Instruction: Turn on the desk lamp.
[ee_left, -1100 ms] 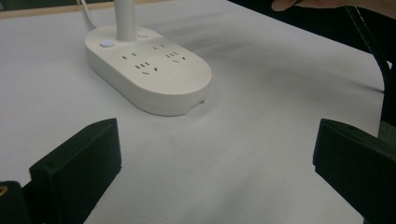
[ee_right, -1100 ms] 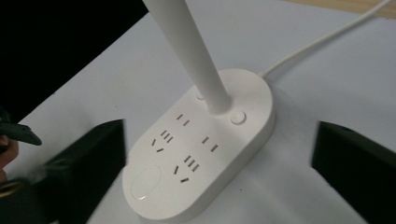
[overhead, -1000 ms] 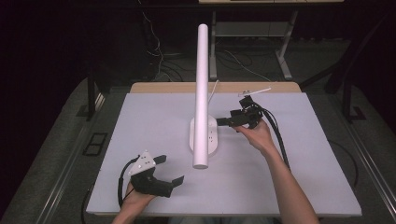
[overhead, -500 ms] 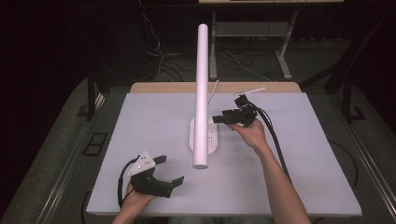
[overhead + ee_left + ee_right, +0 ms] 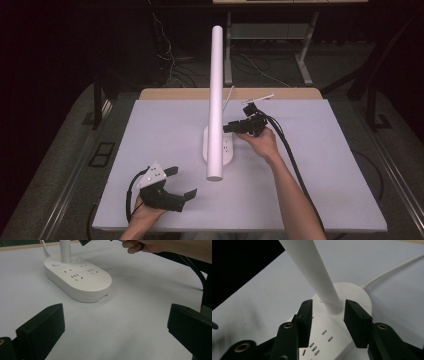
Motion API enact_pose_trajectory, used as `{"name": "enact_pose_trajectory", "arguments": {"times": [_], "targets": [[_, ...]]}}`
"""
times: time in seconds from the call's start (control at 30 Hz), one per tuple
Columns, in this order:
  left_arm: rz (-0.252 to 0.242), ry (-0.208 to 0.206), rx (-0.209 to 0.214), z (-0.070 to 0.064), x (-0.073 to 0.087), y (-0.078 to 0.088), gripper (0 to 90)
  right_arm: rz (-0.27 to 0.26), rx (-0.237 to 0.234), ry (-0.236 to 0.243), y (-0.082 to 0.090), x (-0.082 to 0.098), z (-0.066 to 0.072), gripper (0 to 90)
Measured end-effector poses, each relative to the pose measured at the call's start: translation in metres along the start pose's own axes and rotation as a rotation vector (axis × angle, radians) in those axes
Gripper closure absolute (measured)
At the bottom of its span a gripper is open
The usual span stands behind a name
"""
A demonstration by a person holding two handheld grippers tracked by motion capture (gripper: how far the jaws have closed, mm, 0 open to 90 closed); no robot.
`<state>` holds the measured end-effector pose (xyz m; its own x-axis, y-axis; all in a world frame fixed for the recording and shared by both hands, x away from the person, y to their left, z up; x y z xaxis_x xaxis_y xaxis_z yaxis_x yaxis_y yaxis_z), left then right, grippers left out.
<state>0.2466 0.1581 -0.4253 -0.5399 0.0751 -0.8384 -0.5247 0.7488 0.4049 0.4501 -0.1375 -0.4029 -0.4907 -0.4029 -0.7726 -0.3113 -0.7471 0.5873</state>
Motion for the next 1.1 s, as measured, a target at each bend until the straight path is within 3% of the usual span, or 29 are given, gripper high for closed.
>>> {"name": "enact_pose_trajectory", "arguments": {"times": [0.53,1.1], "targets": [[0.000,-0.003,0.004,0.000,0.000,0.000,0.2,0.028,0.024,-0.010,-0.023,0.006,-0.008,87.5],[0.005,-0.005,0.004,0.000,0.000,0.000,0.2,0.018,0.031,-0.035,-0.031,0.013,-0.020,89.4]]}}
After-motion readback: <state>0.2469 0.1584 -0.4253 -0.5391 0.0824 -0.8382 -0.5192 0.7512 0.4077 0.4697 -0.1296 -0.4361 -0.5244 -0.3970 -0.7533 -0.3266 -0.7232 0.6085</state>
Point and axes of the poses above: each handheld gripper's, and its own axes: y roughly backward along the jaws, x roughly out of its underside, z roughly to its left, the point moved 1 cm from there along -y, roughly forward along the jaws, and after that the axes turned 13 degrees about y, right-handed, at the moved point
